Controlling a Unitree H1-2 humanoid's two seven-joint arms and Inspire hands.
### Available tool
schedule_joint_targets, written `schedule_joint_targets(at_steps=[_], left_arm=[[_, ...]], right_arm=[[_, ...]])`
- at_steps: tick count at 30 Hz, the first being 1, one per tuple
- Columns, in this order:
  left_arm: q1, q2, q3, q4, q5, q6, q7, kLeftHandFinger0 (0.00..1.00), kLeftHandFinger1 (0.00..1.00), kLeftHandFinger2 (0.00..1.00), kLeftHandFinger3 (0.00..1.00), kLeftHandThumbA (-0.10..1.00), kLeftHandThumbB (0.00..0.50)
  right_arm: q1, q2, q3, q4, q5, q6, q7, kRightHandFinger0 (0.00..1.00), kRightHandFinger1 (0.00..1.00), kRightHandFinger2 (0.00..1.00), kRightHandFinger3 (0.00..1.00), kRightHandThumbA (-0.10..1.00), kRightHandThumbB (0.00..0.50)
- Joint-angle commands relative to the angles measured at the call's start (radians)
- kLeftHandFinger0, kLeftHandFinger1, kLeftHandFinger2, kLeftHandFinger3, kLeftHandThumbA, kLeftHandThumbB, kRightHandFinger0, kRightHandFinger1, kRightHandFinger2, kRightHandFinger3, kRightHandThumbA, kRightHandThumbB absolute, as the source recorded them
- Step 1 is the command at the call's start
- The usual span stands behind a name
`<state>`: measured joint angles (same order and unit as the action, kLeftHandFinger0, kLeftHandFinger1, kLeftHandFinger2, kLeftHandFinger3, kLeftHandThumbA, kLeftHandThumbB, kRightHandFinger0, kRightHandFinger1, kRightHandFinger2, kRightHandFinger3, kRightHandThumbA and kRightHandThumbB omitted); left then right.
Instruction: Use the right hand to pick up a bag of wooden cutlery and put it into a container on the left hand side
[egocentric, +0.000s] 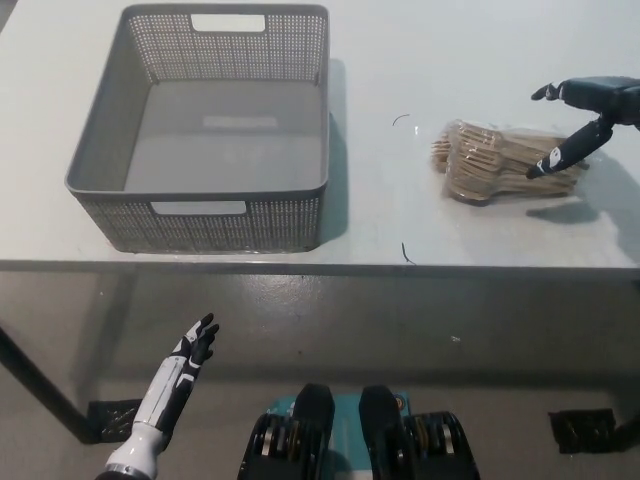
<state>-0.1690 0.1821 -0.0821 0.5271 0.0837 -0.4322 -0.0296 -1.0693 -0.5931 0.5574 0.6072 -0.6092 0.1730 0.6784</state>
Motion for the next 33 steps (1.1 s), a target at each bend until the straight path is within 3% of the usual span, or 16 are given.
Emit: schedule_joint_targets(at_steps=[1, 10, 21, 33], left_arm=[[-0.017, 0.025, -0.007, -0.009, -0.004, -0.038, -0.012, 1.00, 1.00, 1.00, 1.00, 1.00, 0.500], [-0.019, 0.026, -0.016, -0.015, 0.004, -0.038, -0.003, 1.00, 1.00, 1.00, 1.00, 1.00, 0.500], [-0.022, 0.032, -0.026, -0.024, 0.005, -0.038, -0.007, 1.00, 1.00, 1.00, 1.00, 1.00, 0.500], [-0.012, 0.037, -0.041, -0.034, 0.019, -0.038, 0.003, 0.99, 1.00, 1.00, 1.00, 1.00, 0.500]], right_arm=[[-0.084, -0.001, -0.007, 0.024, -0.026, -0.024, 0.003, 1.00, 1.00, 1.00, 1.00, 1.00, 0.468], [-0.120, 0.045, 0.009, 0.125, -0.048, -0.039, -0.014, 1.00, 1.00, 1.00, 1.00, 1.00, 0.476], [-0.167, 0.155, 0.038, 0.454, -0.065, -0.175, -0.156, 1.00, 1.00, 1.00, 1.00, 1.00, 0.500], [-0.174, 0.240, 0.063, 0.695, -0.059, -0.234, -0.264, 1.00, 1.00, 1.00, 1.00, 1.00, 0.499]])
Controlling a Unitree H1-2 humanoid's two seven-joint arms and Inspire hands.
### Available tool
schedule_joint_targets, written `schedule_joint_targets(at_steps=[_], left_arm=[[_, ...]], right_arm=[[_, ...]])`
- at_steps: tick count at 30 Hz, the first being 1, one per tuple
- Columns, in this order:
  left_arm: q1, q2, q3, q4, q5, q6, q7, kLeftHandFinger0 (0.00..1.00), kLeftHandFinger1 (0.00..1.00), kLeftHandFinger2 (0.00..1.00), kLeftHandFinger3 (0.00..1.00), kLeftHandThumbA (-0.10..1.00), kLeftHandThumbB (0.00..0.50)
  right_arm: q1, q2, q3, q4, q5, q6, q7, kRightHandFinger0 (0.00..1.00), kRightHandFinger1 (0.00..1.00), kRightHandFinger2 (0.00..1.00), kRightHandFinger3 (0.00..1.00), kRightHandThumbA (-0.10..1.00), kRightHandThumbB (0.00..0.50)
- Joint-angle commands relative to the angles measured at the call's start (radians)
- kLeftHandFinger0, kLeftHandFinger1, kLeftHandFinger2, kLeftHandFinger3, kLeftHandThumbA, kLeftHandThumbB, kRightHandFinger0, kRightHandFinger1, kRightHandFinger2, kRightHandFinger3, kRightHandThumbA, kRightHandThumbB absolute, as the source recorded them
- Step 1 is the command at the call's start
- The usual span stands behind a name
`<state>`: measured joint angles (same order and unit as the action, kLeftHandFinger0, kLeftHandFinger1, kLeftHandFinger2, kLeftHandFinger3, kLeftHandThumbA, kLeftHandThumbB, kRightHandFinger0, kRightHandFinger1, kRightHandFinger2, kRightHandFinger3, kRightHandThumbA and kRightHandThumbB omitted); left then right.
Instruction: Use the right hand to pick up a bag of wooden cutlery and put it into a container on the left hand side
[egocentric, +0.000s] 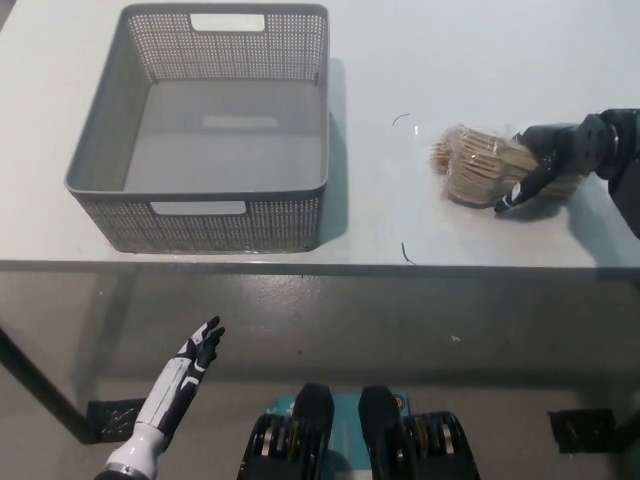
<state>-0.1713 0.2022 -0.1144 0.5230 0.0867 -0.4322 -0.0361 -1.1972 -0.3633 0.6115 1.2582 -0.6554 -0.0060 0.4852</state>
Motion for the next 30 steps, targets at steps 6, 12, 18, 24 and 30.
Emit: schedule_joint_targets(at_steps=[6, 12, 18, 24, 30], left_arm=[[-0.020, 0.016, -0.012, -0.026, 0.008, -0.038, 0.002, 0.99, 1.00, 1.00, 1.00, 1.00, 0.500], [-0.030, 0.020, -0.019, -0.020, 0.022, -0.038, 0.011, 0.95, 1.00, 1.00, 1.00, 1.00, 0.500], [-0.029, 0.028, -0.025, -0.028, 0.028, -0.038, 0.008, 0.93, 1.00, 1.00, 1.00, 1.00, 0.500], [-0.042, 0.030, -0.022, -0.020, 0.030, -0.038, 0.009, 0.89, 1.00, 1.00, 1.00, 1.00, 0.500], [-0.046, 0.031, -0.024, -0.015, 0.028, -0.038, 0.005, 0.87, 1.00, 1.00, 1.00, 1.00, 0.500]], right_arm=[[-0.025, 0.015, -0.020, 0.076, 0.010, -0.111, -0.263, 1.00, 1.00, 1.00, 1.00, 0.60, 0.360], [0.027, 0.010, -0.096, 0.070, 0.052, -0.230, -0.625, 0.00, 0.38, 0.82, 0.77, -0.10, 0.124], [0.030, 0.004, -0.117, 0.064, 0.056, -0.250, -0.614, 0.01, 0.57, 0.98, 0.93, -0.10, 0.091], [0.018, -0.005, -0.137, 0.067, 0.055, -0.304, -0.676, 0.00, 0.52, 0.95, 0.97, -0.10, 0.132], [0.007, 0.012, -0.304, 0.060, 0.188, -0.339, -0.680, 0.00, 0.42, 0.82, 0.88, -0.10, 0.161]])
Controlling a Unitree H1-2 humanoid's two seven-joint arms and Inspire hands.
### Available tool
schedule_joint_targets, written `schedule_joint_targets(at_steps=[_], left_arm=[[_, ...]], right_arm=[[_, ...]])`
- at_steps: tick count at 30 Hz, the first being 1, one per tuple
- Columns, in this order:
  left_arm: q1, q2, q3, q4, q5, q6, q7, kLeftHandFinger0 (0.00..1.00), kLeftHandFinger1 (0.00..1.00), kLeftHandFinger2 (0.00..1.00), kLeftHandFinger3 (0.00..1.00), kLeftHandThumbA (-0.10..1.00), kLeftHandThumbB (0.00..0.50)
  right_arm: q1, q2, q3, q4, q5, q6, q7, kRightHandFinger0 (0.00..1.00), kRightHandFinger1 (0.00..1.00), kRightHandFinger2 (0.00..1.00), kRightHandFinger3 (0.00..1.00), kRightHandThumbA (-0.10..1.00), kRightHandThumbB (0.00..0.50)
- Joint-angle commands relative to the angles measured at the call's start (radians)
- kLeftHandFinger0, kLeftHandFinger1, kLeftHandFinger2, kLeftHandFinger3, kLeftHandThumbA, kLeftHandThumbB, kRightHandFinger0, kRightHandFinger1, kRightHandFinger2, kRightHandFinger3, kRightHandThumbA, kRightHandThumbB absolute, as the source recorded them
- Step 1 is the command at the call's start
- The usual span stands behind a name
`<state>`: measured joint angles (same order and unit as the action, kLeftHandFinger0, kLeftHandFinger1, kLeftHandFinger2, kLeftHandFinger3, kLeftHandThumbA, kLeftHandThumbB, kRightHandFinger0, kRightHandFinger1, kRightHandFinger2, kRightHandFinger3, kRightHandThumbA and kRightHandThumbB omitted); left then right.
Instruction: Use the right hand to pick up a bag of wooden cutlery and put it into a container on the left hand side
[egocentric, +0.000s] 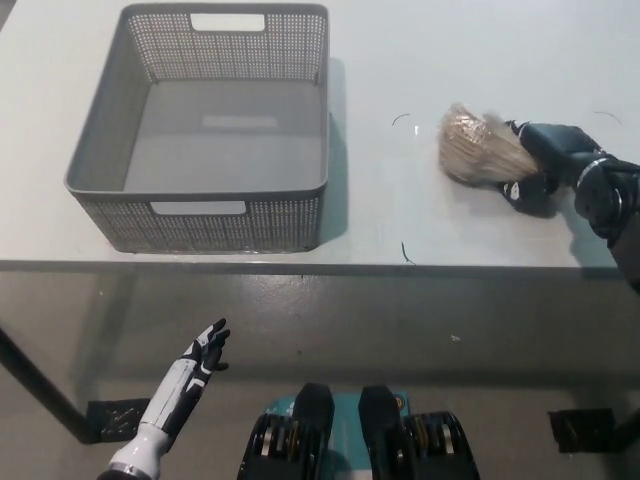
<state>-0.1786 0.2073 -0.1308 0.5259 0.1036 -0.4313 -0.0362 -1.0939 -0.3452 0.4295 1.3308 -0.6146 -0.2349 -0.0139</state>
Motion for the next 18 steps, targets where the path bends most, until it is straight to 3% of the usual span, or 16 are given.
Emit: schedule_joint_targets(at_steps=[1, 3, 9, 12, 15, 18], left_arm=[[-0.038, 0.026, -0.010, -0.019, 0.015, -0.039, 0.009, 0.86, 1.00, 1.00, 1.00, 1.00, 0.500], [-0.040, 0.029, -0.012, -0.016, 0.014, -0.039, 0.010, 0.85, 1.00, 1.00, 1.00, 1.00, 0.500], [-0.035, 0.027, -0.012, -0.011, 0.013, -0.039, 0.014, 0.86, 1.00, 1.00, 1.00, 1.00, 0.500], [-0.031, 0.026, -0.013, -0.010, 0.009, -0.039, 0.015, 0.86, 1.00, 1.00, 1.00, 1.00, 0.500], [-0.030, 0.026, -0.013, -0.008, 0.005, -0.039, 0.012, 0.86, 1.00, 1.00, 1.00, 1.00, 0.500], [-0.031, 0.028, -0.017, -0.010, 0.016, -0.039, 0.022, 0.84, 1.00, 1.00, 1.00, 1.00, 0.500]], right_arm=[[-0.098, -0.006, -0.143, -0.017, 0.157, -0.132, -0.181, 0.00, 0.36, 0.78, 0.86, -0.10, 0.173], [-0.112, 0.003, -0.205, -0.021, 0.193, -0.127, -0.154, 0.00, 0.31, 0.75, 0.83, -0.10, 0.157], [-0.154, 0.029, -0.339, -0.051, 0.273, -0.064, -0.087, 0.01, 0.42, 0.83, 0.88, -0.10, 0.140], [-0.176, 0.038, -0.376, -0.075, 0.289, -0.048, -0.066, 0.00, 0.43, 0.81, 0.80, -0.10, 0.145], [-0.188, 0.047, -0.403, -0.098, 0.314, -0.033, -0.035, 0.00, 0.46, 0.82, 0.80, -0.10, 0.146], [-0.208, 0.063, -0.412, -0.116, 0.329, -0.019, -0.018, 0.00, 0.43, 0.77, 0.76, -0.10, 0.169]])
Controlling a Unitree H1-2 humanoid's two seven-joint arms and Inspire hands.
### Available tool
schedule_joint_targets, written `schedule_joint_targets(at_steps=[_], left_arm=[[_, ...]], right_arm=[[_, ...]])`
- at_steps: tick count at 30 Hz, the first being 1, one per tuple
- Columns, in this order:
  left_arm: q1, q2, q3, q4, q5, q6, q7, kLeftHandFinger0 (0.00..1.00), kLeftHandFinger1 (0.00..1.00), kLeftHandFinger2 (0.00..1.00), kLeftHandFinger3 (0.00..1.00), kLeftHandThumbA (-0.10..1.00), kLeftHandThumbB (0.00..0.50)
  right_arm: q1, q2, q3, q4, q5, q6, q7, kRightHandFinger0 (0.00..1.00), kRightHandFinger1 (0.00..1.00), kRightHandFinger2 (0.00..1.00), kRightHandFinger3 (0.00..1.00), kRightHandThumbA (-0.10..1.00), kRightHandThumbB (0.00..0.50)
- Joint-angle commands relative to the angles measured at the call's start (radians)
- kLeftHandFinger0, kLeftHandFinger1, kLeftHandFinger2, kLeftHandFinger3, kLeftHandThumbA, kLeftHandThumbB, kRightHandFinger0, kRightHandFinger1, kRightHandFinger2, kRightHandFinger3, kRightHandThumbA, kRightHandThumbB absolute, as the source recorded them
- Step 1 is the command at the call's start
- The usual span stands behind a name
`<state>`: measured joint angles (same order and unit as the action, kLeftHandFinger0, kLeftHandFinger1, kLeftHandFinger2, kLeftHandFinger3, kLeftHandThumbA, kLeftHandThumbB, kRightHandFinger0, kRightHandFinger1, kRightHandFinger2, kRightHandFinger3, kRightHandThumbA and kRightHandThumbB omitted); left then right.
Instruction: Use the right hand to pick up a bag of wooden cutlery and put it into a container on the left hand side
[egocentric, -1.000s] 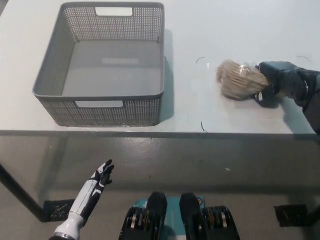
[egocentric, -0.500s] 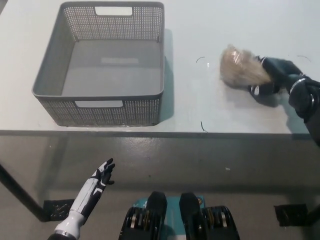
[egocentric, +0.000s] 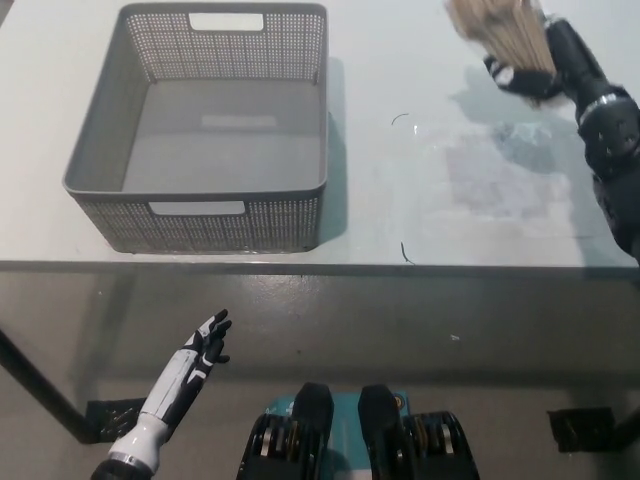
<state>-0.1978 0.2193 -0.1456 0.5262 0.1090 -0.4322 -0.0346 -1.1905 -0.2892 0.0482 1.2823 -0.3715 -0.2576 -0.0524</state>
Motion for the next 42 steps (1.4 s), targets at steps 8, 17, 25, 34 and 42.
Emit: schedule_joint_targets(at_steps=[8, 17, 25, 34, 42], left_arm=[[-0.002, 0.016, -0.003, -0.015, 0.012, -0.038, 0.020, 0.84, 1.00, 1.00, 1.00, 1.00, 0.500], [0.004, 0.013, -0.007, -0.013, 0.013, -0.038, 0.016, 0.84, 1.00, 1.00, 1.00, 1.00, 0.500], [0.010, 0.010, -0.018, -0.008, 0.011, -0.038, 0.006, 0.85, 1.00, 1.00, 1.00, 1.00, 0.500], [0.006, 0.016, -0.035, -0.011, 0.030, -0.038, 0.018, 0.83, 1.00, 1.00, 1.00, 1.00, 0.500], [0.004, 0.014, -0.026, -0.023, 0.019, -0.038, 0.009, 0.83, 1.00, 1.00, 1.00, 1.00, 0.500]], right_arm=[[-0.149, 0.089, -0.020, -0.129, 0.104, 0.030, 0.043, 0.00, 0.40, 0.78, 0.76, -0.10, 0.167], [-0.218, 0.232, 0.021, -0.104, 0.092, -0.016, 0.038, 0.00, 0.41, 0.76, 0.70, -0.10, 0.187], [-0.255, 0.358, 0.083, -0.064, 0.059, -0.055, 0.007, 0.00, 0.38, 0.73, 0.71, -0.10, 0.187], [-0.283, 0.440, 0.138, 0.009, 0.047, -0.005, 0.000, 0.00, 0.34, 0.72, 0.65, -0.10, 0.175], [-0.280, 0.453, 0.236, 0.077, -0.015, -0.011, -0.046, 0.00, 0.33, 0.72, 0.69, -0.10, 0.201]])
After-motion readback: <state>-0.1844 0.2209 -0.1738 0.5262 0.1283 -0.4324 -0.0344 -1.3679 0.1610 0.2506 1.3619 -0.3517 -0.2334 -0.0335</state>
